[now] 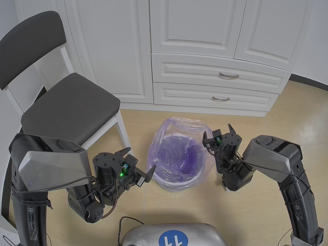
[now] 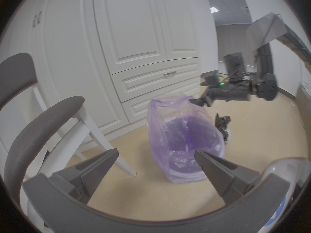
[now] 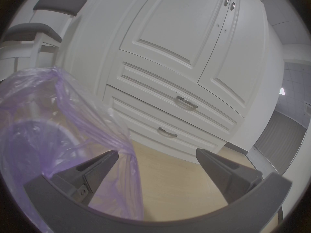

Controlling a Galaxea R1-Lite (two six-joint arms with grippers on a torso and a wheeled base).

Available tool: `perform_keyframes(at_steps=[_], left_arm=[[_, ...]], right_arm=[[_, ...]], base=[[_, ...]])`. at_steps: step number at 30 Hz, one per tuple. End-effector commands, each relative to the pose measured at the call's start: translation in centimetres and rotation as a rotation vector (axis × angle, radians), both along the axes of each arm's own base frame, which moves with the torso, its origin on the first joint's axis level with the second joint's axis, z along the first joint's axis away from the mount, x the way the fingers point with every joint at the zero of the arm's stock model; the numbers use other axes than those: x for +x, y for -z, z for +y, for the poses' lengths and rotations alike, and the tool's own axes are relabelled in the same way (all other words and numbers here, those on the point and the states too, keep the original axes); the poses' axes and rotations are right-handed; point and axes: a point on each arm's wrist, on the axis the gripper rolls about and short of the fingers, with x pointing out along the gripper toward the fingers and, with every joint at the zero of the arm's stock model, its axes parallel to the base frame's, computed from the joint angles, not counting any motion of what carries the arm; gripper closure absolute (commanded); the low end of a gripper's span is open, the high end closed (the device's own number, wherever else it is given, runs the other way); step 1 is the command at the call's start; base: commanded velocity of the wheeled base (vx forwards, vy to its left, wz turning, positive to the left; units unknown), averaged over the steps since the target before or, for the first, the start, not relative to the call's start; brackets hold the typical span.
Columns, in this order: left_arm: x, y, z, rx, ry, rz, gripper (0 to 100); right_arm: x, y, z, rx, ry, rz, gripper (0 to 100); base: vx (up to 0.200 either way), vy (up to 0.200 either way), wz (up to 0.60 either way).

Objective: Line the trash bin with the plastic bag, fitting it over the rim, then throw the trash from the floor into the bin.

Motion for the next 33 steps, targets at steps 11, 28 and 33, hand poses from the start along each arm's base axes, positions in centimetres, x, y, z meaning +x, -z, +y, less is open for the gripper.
perform_keyframes(at_steps=[11, 28, 33], left_arm=[[8.6, 2.1, -4.9, -0.222, -0.179, -0.156, 0], [10.2, 2.5, -4.1, -0.222, -0.2, -0.157, 0], [11.2, 3.3, -3.5, -0.206, -0.221, -0.129, 0]], right_arm=[[-3.5, -4.4, 0.0, 0.026, -0.085, -0.01, 0], [-6.3, -3.1, 0.9, 0.04, -0.223, 0.104, 0], [-4.8, -2.5, 0.7, 0.061, -0.202, 0.114, 0]], base=[[0.0, 0.0, 0.0], [0.0, 0.0, 0.0], [0.0, 0.0, 0.0]])
